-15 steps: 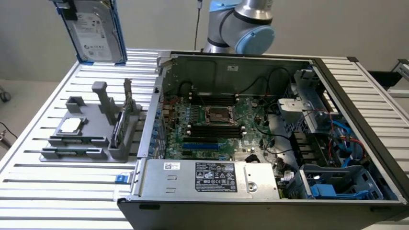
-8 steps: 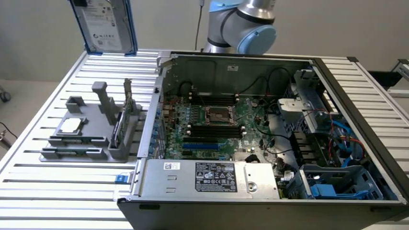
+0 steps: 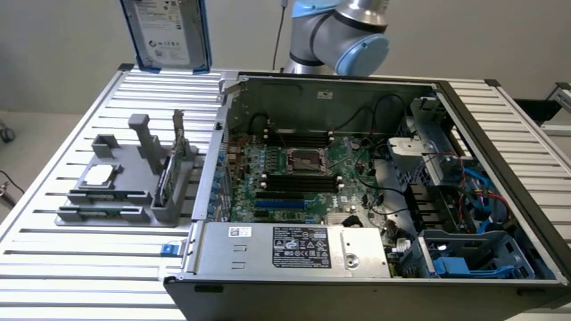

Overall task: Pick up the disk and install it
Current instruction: 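Pick up the disk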

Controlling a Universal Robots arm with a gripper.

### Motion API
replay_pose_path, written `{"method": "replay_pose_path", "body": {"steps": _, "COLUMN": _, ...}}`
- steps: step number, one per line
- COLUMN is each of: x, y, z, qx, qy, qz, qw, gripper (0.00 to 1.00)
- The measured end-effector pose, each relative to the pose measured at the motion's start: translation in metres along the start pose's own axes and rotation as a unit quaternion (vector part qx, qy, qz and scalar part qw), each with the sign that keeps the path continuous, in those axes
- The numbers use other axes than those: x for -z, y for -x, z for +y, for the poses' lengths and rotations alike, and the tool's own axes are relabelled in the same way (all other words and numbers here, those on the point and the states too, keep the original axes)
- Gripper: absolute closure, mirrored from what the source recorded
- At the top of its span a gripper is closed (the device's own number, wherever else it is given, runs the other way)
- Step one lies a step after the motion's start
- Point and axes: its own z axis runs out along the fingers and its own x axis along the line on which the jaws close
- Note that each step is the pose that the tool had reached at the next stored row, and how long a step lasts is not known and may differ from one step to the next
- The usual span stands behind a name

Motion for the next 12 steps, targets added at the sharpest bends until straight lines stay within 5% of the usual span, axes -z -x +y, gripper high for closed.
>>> {"method": "replay_pose_path", "body": {"steps": 12, "x": 0.002, "y": -0.022, "z": -0.0475, "qx": 0.0, "qy": 0.0002, "qz": 0.0003, "qw": 1.0, "gripper": 0.67}}
